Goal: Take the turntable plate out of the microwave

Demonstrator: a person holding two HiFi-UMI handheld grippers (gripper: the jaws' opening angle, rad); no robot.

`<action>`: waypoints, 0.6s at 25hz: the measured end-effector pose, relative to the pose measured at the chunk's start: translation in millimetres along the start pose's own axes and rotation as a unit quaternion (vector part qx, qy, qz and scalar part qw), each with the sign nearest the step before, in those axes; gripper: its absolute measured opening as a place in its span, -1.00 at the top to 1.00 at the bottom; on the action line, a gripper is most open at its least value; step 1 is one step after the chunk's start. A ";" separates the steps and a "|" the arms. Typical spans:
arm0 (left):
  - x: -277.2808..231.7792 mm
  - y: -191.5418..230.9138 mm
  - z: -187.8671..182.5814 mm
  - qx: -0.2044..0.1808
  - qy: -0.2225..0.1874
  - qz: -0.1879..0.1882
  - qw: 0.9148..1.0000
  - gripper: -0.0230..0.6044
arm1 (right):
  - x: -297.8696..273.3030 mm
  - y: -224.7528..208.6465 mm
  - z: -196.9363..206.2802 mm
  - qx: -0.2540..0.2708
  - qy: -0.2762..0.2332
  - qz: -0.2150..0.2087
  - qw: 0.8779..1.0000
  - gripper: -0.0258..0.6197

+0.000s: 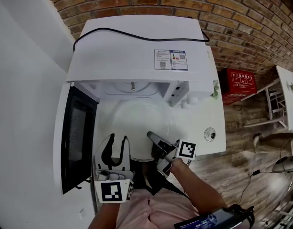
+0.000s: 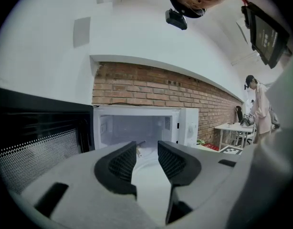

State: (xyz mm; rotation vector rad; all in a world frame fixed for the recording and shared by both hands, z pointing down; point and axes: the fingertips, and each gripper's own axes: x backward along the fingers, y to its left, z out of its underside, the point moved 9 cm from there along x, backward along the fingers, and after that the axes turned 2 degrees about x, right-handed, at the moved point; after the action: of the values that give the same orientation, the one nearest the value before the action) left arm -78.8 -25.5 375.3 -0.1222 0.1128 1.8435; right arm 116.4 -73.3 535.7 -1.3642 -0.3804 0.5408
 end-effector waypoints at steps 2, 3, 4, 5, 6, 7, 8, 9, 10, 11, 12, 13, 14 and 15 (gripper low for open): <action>1.4 -2.3 1.0 0.000 0.001 0.001 1.000 0.46 | 2.8 -2.6 2.8 -0.005 0.005 0.008 1.000 0.80; 1.9 -3.1 1.3 0.000 0.001 0.002 1.000 0.46 | 3.5 -3.8 4.0 -0.007 0.007 0.012 1.000 0.80; 2.3 -3.6 1.6 -0.001 0.001 0.002 1.000 0.46 | 3.7 -4.6 4.9 -0.008 0.009 0.016 1.000 0.80; 2.6 -3.9 1.8 -0.001 0.001 0.002 1.000 0.46 | 3.5 -5.2 5.4 -0.010 0.011 0.020 1.000 0.80; 2.9 -3.9 2.0 -0.001 0.001 0.002 1.000 0.46 | 3.1 -5.6 5.2 -0.010 0.014 0.025 1.000 0.80; 3.1 -3.7 2.3 0.000 0.000 0.002 1.000 0.46 | 2.4 -6.0 4.7 -0.008 0.016 0.030 0.999 0.80; 3.4 -3.4 2.7 0.000 0.000 0.002 1.000 0.46 | 1.7 -6.4 4.3 -0.009 0.019 0.037 0.999 0.80; 3.7 -3.0 3.2 0.001 0.000 0.002 1.000 0.46 | 1.1 -6.5 4.5 -0.013 0.021 0.046 0.999 0.80; 4.2 -2.7 3.9 0.002 0.000 0.001 1.000 0.46 | 0.8 -6.4 5.2 -0.020 0.023 0.054 0.998 0.80; 4.6 -2.8 4.5 0.003 0.001 0.001 1.000 0.46 | 0.8 -6.3 6.0 -0.025 0.025 0.061 0.997 0.80; 4.9 -3.2 5.0 0.003 0.001 0.001 1.000 0.46 | 0.9 -6.1 6.5 -0.031 0.026 0.067 0.997 0.80; 5.0 -3.7 5.5 0.004 0.000 0.002 1.000 0.46 | 1.0 -6.1 6.7 -0.036 0.027 0.072 0.996 0.80; 5.0 -4.3 5.9 0.004 -0.001 0.002 1.000 0.46 | 0.7 -6.2 6.6 -0.043 0.027 0.076 0.996 0.80; 5.2 -4.6 6.0 0.004 -0.001 0.002 1.000 0.46 | -0.1 -6.1 6.3 -0.049 0.026 0.078 0.995 0.80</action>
State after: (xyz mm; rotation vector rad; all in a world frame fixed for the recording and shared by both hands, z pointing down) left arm -76.0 -18.4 380.4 -0.1137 0.1196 1.8465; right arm 113.8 -68.8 542.8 -1.5088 -0.2621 0.6193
